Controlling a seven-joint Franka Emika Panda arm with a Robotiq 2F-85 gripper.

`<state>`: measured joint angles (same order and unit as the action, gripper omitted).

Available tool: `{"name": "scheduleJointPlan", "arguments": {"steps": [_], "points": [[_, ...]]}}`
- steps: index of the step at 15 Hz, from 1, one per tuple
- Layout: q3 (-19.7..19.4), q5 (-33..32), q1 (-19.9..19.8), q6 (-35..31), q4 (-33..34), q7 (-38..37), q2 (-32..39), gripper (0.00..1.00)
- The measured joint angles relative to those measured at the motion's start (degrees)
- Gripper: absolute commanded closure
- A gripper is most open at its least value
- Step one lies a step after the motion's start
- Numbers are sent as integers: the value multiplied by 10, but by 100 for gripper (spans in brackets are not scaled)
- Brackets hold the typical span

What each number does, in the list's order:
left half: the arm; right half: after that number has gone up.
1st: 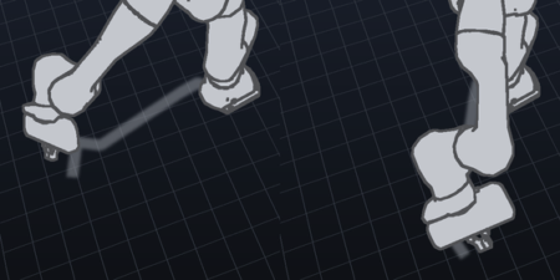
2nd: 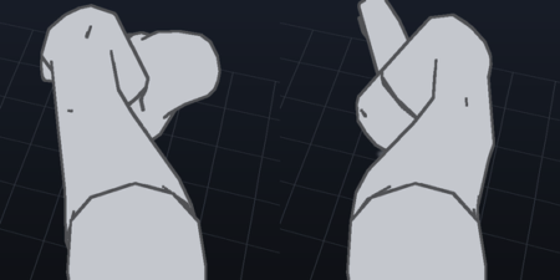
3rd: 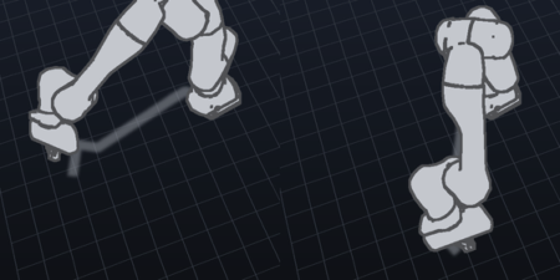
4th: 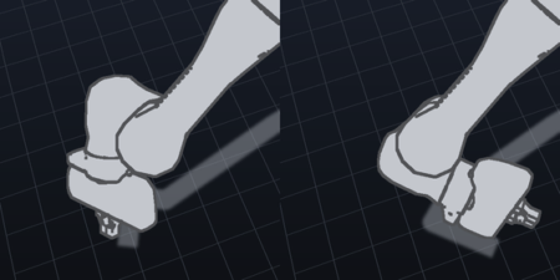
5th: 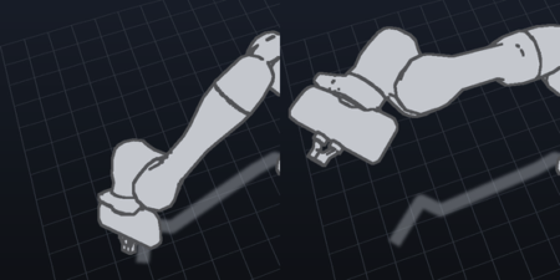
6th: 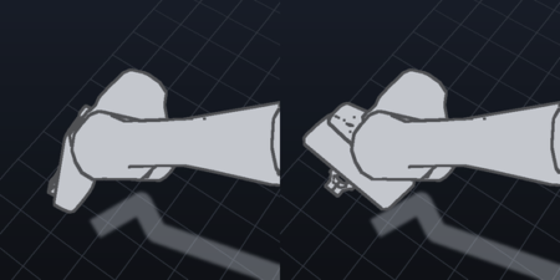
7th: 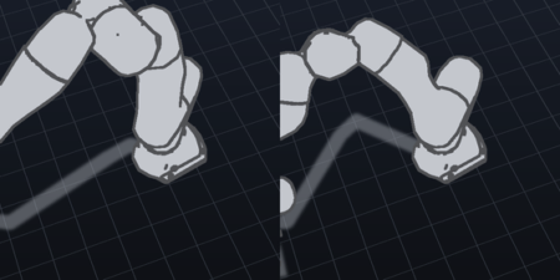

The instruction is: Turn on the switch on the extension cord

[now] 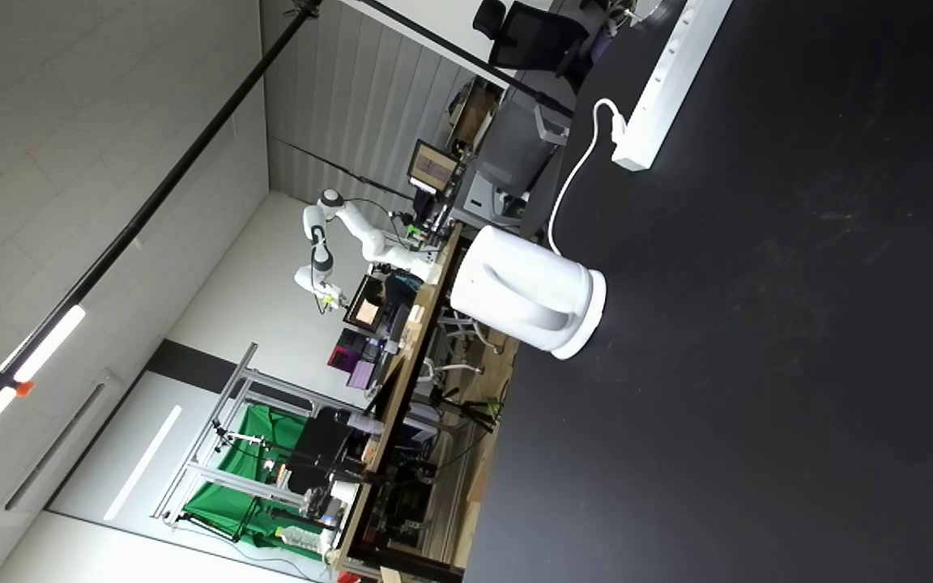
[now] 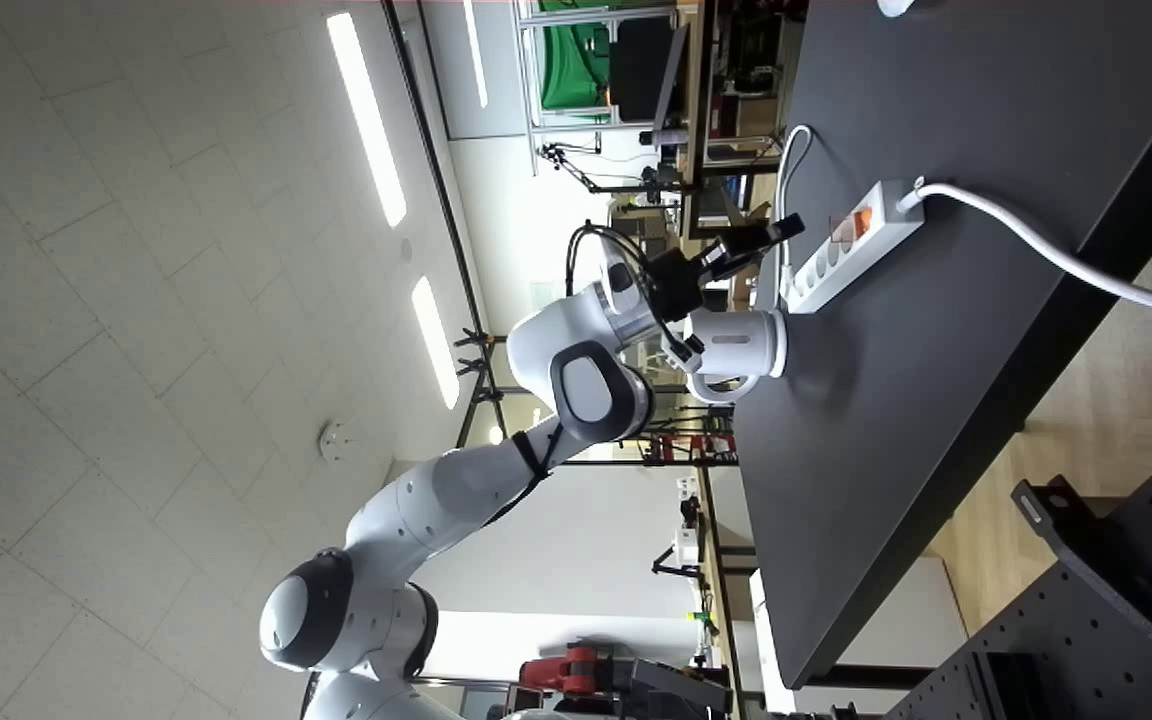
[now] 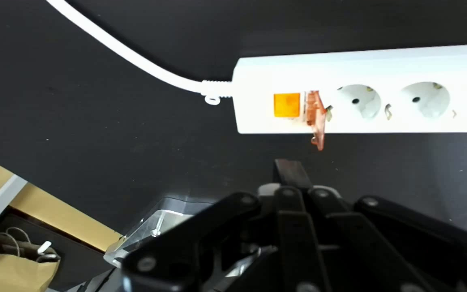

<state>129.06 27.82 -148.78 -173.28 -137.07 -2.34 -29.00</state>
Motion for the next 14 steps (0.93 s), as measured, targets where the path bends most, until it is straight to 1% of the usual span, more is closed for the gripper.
{"name": "scheduleJointPlan", "arguments": {"steps": [4,8,11,14], "points": [[31,66,0,-11,-1,44,-6,100],[61,118,0,-27,-1,67,-23,100],[71,139,0,-38,0,76,-37,100],[69,139,0,-40,1,76,-52,100]]}}
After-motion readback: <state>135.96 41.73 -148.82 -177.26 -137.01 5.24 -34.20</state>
